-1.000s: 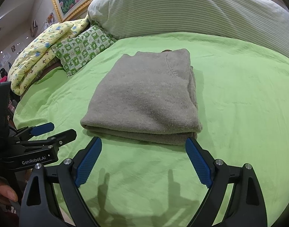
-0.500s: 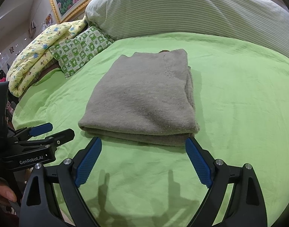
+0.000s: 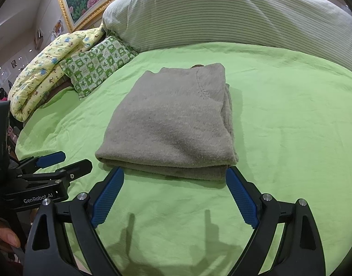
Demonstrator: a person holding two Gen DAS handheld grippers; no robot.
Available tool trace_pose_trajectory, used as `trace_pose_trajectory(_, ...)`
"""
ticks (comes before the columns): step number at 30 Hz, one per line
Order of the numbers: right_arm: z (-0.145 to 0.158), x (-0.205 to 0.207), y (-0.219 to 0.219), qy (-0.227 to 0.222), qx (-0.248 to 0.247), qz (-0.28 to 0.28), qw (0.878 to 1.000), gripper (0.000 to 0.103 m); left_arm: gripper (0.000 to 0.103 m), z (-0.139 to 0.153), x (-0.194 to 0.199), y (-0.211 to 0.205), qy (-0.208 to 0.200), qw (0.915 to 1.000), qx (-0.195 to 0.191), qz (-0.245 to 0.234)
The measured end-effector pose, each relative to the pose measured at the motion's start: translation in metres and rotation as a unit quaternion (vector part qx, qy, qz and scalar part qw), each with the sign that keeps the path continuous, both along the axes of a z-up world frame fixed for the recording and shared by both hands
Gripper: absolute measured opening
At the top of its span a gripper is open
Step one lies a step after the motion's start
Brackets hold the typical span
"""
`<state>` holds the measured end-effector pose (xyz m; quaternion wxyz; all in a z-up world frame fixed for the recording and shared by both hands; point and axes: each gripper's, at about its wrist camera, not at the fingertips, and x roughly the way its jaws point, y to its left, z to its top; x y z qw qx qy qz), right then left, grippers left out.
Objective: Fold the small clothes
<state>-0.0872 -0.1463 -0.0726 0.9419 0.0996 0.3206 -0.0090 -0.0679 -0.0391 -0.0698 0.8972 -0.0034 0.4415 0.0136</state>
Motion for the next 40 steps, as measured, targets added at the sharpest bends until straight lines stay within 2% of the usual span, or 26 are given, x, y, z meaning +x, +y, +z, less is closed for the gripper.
trace_pose_trajectory(15, 0.006, -0.003, -0.004, -0.009, 0.004, -0.004, 1.000, 0.090, 0.085, 0.000, 0.002, -0.003, 0.007, 0.9999, 0.007, -0.002)
trace_pose_trajectory(22, 0.011, 0.002, -0.010, -0.014, 0.004, -0.008, 1.000, 0.090, 0.085, 0.010, 0.011, 0.000, -0.012, 0.9999, 0.007, 0.003)
trace_pose_trajectory(40, 0.014, 0.008, -0.016, -0.014, 0.005, -0.009, 1.000, 0.090, 0.085, 0.007, 0.018, 0.003, -0.002, 0.9999, 0.007, 0.014)
